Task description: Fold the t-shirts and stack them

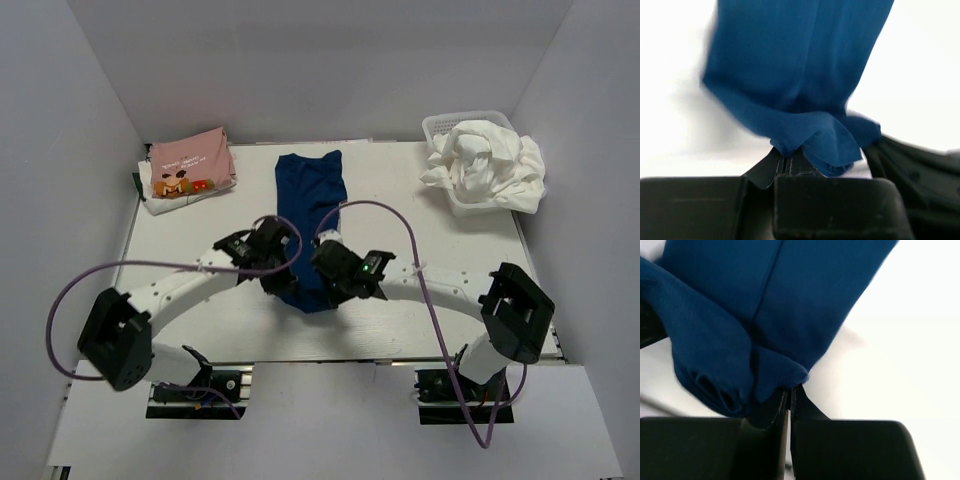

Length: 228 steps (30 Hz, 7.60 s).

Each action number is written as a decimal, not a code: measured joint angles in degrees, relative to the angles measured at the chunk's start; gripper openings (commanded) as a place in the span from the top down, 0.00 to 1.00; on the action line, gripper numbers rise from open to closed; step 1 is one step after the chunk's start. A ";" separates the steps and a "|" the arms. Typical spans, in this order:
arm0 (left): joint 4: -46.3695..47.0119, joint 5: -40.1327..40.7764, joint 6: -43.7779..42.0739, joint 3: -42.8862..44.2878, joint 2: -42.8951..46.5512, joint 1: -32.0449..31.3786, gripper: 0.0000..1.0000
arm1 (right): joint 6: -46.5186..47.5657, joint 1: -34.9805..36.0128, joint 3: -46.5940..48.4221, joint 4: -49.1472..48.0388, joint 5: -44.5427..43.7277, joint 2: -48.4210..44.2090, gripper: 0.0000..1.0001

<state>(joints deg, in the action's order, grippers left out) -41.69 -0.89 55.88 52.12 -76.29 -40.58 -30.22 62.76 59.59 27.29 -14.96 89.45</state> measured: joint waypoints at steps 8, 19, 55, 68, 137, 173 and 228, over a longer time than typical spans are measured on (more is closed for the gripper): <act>-1.88 3.06 -4.76 17.22 -14.93 9.14 1.00 | 6.12 -11.30 15.32 1.25 -0.33 8.74 1.00; -1.73 -0.31 -12.22 37.38 -32.15 16.79 1.00 | 11.41 -21.05 31.80 2.43 4.11 20.70 1.00; -13.62 -5.16 -20.57 27.80 -21.68 25.44 0.00 | 6.62 -25.31 43.87 -9.49 28.55 36.85 0.10; -9.27 -10.16 -23.67 23.23 -21.75 25.46 0.00 | 1.46 -29.09 46.16 -9.57 23.19 40.63 0.10; -7.78 -27.93 -28.30 15.28 -6.88 14.51 0.41 | -3.93 -23.37 0.24 4.85 33.24 -14.64 1.00; 12.81 -23.12 -9.92 -4.90 -18.18 -11.56 0.66 | -8.22 -23.41 -30.53 2.93 36.59 -26.47 1.00; -17.44 -18.80 -20.92 77.83 -54.01 16.85 1.00 | 3.34 -42.45 33.59 6.99 21.05 12.46 1.00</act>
<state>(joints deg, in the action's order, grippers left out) -59.13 -19.68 34.96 129.95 -130.30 -23.73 -26.87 20.32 93.19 34.28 6.09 101.91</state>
